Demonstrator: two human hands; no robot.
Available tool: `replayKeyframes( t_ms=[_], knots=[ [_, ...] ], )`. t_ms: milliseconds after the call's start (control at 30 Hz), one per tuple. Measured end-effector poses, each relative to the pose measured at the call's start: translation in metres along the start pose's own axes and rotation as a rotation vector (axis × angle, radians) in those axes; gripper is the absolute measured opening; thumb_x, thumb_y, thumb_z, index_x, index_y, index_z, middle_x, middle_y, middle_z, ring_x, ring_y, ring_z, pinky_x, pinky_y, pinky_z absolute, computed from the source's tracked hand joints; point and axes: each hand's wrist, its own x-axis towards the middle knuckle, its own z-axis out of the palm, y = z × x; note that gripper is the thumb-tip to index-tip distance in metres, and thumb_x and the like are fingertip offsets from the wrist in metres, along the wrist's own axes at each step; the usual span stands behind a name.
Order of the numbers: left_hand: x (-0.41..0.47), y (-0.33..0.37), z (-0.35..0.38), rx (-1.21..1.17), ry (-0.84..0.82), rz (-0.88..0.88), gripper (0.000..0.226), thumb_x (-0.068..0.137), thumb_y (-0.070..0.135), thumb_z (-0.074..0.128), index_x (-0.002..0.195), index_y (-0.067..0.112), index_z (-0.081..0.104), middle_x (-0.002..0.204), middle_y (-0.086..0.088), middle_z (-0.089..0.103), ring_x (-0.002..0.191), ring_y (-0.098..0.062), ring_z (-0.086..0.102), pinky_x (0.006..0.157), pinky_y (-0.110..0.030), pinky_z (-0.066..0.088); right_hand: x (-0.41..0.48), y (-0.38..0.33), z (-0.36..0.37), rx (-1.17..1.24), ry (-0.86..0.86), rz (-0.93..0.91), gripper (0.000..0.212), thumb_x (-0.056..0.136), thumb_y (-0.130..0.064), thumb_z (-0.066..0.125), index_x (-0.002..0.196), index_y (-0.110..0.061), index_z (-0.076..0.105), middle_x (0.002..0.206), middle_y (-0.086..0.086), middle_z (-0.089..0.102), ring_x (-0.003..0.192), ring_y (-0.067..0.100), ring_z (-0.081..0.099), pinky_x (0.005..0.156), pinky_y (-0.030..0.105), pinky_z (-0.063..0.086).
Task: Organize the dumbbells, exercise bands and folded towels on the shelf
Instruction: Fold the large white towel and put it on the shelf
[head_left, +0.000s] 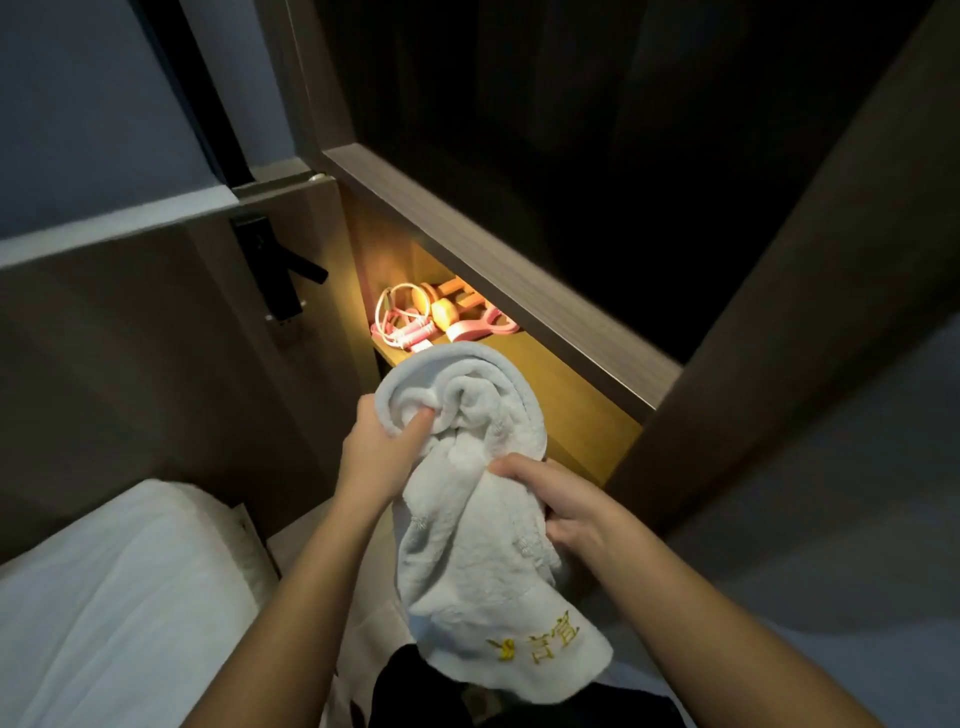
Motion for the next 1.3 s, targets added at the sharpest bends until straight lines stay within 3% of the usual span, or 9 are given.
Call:
replayKeyframes(
  t_ms=[100,200,333,533,733,867,967,1067,1300],
  knots=[
    [0.052,-0.008,-0.011,0.068,-0.082,0.021,0.049,0.076,0.06,0.058,0.115,0.03,0.056,0.1,0.01,0.067,0.09,-0.011,0.065,0.073,-0.036,0.056,0.027,-0.015,0.019,0.04,0.031,-0.006,0.033,0.083,-0.002,0.067,0.116,0.0,0.064,0.107,0.019,0.071,0.098,0.03,0.07,0.078,0.038,0.058],
    [0.107,-0.013,-0.02,0.095,-0.166,0.055,0.046,0.076,0.058,0.058,0.113,0.032,0.057,0.1,0.012,0.067,0.091,-0.01,0.065,0.075,-0.036,0.055,0.063,-0.025,0.038,0.098,0.086,-0.031,0.04,0.082,-0.003,0.07,0.121,0.0,0.062,0.113,0.021,0.069,0.107,0.034,0.066,0.096,0.047,0.051],
    [0.167,-0.006,-0.026,0.12,-0.289,0.155,0.048,0.081,0.056,0.06,0.123,0.034,0.053,0.107,0.014,0.065,0.097,-0.008,0.062,0.08,-0.034,0.053,0.104,-0.035,0.065,0.228,0.172,-0.08,0.035,0.082,-0.006,0.07,0.117,-0.001,0.065,0.111,0.019,0.07,0.108,0.033,0.066,0.101,0.049,0.048],
    [0.243,0.001,-0.046,0.187,-0.551,0.261,0.037,0.086,0.051,0.059,0.118,0.032,0.054,0.105,0.012,0.064,0.095,-0.009,0.062,0.078,-0.032,0.053,0.139,-0.032,0.118,0.416,0.303,-0.166,0.025,0.086,-0.009,0.066,0.11,-0.003,0.069,0.101,0.014,0.074,0.092,0.025,0.072,0.079,0.035,0.056],
    [0.26,-0.024,-0.042,0.221,-0.697,0.313,0.029,0.088,0.05,0.058,0.104,0.026,0.062,0.094,0.005,0.068,0.089,-0.015,0.064,0.078,-0.042,0.055,0.163,0.002,0.142,0.597,0.375,-0.208,0.037,0.085,-0.009,0.067,0.122,-0.004,0.065,0.112,0.015,0.071,0.102,0.027,0.069,0.08,0.036,0.055],
    [0.264,-0.077,-0.031,0.278,-0.785,0.334,0.029,0.086,0.055,0.057,0.101,0.03,0.062,0.092,0.009,0.068,0.089,-0.014,0.064,0.075,-0.037,0.052,0.188,0.052,0.148,0.642,0.405,-0.264,0.031,0.088,-0.007,0.062,0.119,-0.007,0.065,0.108,0.014,0.073,0.096,0.025,0.071,0.079,0.036,0.054],
    [0.257,-0.125,-0.031,0.33,-0.766,0.307,0.04,0.079,0.063,0.055,0.104,0.032,0.061,0.095,0.011,0.068,0.091,-0.012,0.064,0.069,-0.031,0.048,0.207,0.1,0.15,0.669,0.403,-0.29,0.034,0.088,-0.008,0.063,0.122,-0.006,0.064,0.115,0.016,0.07,0.106,0.029,0.067,0.094,0.042,0.051],
    [0.231,-0.182,-0.043,0.277,-0.773,0.377,0.025,0.085,0.049,0.058,0.103,0.031,0.062,0.095,0.012,0.067,0.089,-0.007,0.063,0.072,-0.031,0.049,0.228,0.168,0.156,0.688,0.402,-0.347,0.036,0.087,-0.009,0.064,0.123,-0.005,0.064,0.119,0.016,0.068,0.111,0.03,0.065,0.1,0.044,0.048],
    [0.168,-0.32,-0.108,0.139,-0.813,0.366,0.031,0.089,0.043,0.063,0.114,0.026,0.056,0.1,0.01,0.063,0.09,-0.008,0.061,0.065,-0.024,0.047,0.259,0.329,0.209,0.691,0.472,-0.409,0.037,0.089,-0.017,0.064,0.125,-0.008,0.063,0.119,0.014,0.068,0.112,0.03,0.064,0.102,0.046,0.047]
  ],
)
